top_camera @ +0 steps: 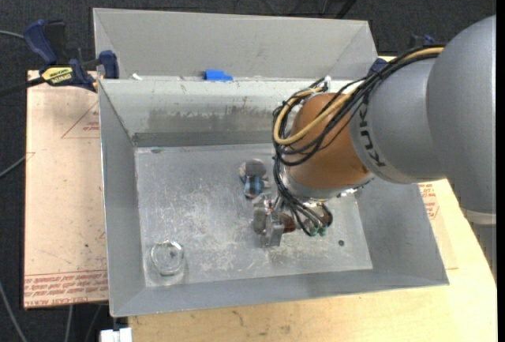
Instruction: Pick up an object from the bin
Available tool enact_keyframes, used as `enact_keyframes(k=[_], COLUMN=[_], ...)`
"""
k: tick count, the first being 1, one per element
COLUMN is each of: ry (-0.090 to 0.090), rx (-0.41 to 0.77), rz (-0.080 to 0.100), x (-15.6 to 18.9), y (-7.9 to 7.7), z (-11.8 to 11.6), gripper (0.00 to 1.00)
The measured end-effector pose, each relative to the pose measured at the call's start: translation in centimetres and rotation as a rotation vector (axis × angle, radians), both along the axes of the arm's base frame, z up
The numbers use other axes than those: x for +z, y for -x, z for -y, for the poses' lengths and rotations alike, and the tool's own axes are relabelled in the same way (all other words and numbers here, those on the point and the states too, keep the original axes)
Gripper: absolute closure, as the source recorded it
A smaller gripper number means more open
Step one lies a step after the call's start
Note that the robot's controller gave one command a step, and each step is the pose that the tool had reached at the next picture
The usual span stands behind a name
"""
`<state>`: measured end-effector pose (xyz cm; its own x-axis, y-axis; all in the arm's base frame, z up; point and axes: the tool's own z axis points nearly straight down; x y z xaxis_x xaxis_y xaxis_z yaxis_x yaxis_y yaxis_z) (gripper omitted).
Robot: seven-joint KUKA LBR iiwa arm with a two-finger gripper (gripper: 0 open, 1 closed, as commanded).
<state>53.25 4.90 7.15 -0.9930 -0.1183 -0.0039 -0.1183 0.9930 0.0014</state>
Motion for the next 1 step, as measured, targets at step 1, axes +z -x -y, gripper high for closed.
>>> enact_keyframes(k=[1], ry=[0.001], rx=[0.0], rz=[0.0], x=[-0.05], y=[-0.06], z=[0.1], gripper=[1.0])
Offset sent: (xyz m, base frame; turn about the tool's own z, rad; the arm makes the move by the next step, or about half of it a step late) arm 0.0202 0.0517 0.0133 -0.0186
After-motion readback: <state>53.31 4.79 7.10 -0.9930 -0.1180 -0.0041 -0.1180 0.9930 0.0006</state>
